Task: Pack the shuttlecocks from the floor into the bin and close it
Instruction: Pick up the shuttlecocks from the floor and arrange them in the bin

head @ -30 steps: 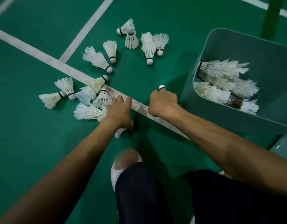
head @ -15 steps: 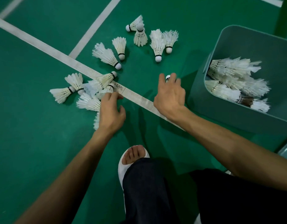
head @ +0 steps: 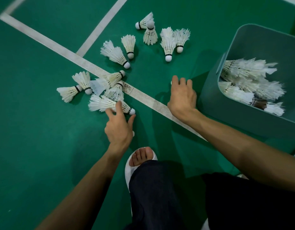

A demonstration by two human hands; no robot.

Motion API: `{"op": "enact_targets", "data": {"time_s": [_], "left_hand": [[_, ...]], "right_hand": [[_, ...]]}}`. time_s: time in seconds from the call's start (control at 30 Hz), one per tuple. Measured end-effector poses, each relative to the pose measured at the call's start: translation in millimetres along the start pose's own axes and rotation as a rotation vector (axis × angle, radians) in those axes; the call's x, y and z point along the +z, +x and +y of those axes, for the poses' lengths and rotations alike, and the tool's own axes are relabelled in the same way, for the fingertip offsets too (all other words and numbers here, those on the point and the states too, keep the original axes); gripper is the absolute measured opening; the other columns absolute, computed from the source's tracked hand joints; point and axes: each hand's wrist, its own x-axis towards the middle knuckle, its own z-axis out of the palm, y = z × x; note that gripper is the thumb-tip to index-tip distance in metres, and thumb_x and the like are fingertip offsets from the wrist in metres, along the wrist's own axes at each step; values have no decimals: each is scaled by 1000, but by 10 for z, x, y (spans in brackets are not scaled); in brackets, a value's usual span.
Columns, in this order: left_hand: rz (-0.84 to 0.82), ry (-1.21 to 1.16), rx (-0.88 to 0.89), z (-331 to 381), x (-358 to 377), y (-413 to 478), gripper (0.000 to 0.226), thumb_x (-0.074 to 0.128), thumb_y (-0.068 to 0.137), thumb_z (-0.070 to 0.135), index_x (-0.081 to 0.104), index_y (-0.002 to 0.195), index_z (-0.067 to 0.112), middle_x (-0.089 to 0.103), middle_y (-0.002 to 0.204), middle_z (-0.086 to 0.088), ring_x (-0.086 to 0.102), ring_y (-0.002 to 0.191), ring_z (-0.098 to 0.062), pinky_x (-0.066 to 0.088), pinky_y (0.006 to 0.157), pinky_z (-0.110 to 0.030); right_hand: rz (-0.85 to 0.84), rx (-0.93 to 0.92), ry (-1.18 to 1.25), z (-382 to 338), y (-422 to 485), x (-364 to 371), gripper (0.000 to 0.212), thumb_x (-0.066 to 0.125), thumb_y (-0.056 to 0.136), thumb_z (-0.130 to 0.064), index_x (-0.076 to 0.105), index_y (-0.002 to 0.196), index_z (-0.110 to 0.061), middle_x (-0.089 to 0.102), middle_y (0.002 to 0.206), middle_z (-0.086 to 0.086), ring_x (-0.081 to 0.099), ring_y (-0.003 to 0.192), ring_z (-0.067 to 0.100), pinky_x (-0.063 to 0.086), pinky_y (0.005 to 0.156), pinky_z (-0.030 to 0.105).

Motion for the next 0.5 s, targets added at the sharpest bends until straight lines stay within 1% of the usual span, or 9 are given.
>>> {"op": "enact_targets", "data": {"time_s": [0.03,0.1,0.2,0.27,0.37,0.43,0.5], "left_hand": [[-7,-24,12,41,-16,31,63,66,91,55,41,140,25,48,123,-13,64,76,-39,41,58,-38],[-6,-95,34,166,-47,78,64,66,89,61,44,136,25,50,119,-11,63,79,-37,42,62,-38],[29,-191,67,415,-80,120,68,65,83,71,49,133,27,56,115,-7,62,90,-33,44,72,-37],[42,-272,54,549,-70,153,70,64,81,74,51,132,28,61,115,-7,62,100,-31,44,77,-37],[14,-413,-11,644,-42,200,70,61,81,75,52,132,28,67,118,-6,62,111,-29,44,85,-38],[0,-466,-28,676,-37,191,65,60,83,73,54,129,26,69,117,-5,62,111,-29,41,83,-36],[-9,-487,-26,696,-45,162,62,59,86,70,55,130,26,69,120,-4,61,113,-27,38,83,-34]], "right_hand": [[11,-10,19,-1,2,-10,65,75,75,-2,44,132,-11,53,126,12,45,117,32,41,72,36],[17,-36,67,-8,-12,-30,53,69,79,1,49,126,-11,55,122,10,46,115,30,39,70,36],[23,-58,75,-60,-85,-80,33,62,86,-1,53,117,-10,61,116,10,51,112,30,38,69,36],[36,-43,112,-131,-141,-132,25,59,91,-5,53,115,-10,63,109,13,55,107,32,40,70,39],[48,-14,218,-170,-156,-197,22,56,93,-7,56,115,-9,67,105,18,62,99,38,48,76,42],[52,2,244,-123,-127,-194,19,55,93,-6,61,110,-10,69,102,17,64,96,38,51,76,41],[38,39,212,-42,-119,-153,18,57,93,-7,67,107,-12,68,106,12,65,99,35,53,79,40]]}}
